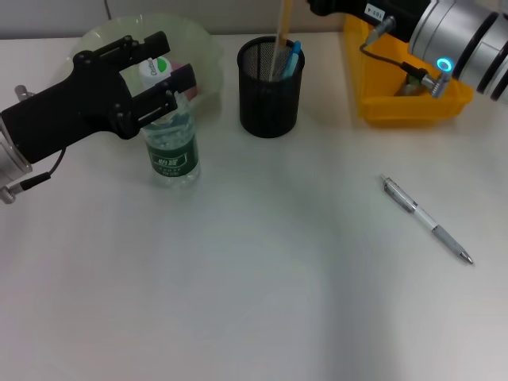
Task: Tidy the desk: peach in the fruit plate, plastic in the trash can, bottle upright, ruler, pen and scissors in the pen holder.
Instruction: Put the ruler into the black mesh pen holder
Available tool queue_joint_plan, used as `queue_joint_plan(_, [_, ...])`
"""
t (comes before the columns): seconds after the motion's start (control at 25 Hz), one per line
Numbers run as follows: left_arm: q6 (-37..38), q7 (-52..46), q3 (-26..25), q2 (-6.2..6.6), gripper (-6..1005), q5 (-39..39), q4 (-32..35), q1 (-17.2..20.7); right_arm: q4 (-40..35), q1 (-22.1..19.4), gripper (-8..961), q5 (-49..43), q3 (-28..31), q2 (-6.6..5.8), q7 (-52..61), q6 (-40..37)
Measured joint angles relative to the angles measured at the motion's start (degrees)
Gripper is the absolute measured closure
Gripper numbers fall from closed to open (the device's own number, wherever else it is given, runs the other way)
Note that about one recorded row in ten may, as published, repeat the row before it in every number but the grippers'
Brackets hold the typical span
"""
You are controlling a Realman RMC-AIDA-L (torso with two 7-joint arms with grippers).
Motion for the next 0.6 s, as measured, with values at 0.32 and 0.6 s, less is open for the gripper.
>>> queue_joint_plan(0.32, [-0.95,0.00,0.00,-0.09,413,-0.01,-0.09,-1.17,1.73,0.63,525,0.01,0.12,-0.01,-4.22,-0.36])
queue_joint_plan(0.6, [-1.39,0.00,0.15,-0.10,413,-0.01,-0.11,-1.41,2.86,1.37,519,0.62,0.38,0.11,-6.80,-0.44])
